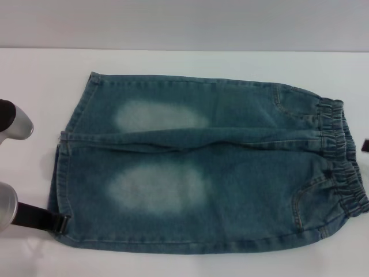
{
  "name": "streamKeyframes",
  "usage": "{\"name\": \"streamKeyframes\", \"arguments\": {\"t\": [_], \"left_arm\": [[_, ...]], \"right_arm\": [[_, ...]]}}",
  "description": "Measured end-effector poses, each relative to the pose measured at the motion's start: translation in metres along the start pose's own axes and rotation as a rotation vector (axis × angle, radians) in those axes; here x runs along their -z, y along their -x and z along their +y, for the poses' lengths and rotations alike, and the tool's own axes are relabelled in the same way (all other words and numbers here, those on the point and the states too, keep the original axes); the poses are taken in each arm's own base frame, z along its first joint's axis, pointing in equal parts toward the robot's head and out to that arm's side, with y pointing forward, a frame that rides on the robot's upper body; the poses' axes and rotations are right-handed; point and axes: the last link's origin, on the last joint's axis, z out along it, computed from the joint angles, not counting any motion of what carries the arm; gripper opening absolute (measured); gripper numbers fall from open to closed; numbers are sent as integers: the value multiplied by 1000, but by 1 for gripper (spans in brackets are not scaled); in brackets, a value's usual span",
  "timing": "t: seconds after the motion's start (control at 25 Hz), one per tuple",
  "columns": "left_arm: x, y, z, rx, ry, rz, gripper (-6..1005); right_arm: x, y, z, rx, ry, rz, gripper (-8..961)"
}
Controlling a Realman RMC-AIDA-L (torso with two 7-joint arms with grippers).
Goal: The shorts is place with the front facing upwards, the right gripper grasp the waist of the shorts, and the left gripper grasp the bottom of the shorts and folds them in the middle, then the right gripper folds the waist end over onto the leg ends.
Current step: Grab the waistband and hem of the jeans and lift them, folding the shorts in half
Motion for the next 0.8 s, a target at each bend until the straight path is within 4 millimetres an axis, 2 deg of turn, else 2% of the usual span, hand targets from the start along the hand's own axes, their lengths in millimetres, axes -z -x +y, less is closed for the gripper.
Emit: {"name": "streamKeyframes", "arguments": {"t": [0.08, 0.32, 0.8], "left_arm": [[0, 0, 0, 1, 0, 0, 40], [-1, -1, 0, 0, 1, 3, 39], [-2, -6, 3, -22, 1, 4, 38]], "right_arm": [[3, -6, -6, -20, -24, 15, 800], [7, -19, -17, -56, -52, 36, 801], [-3, -28, -10, -36, -30, 84, 802]]}}
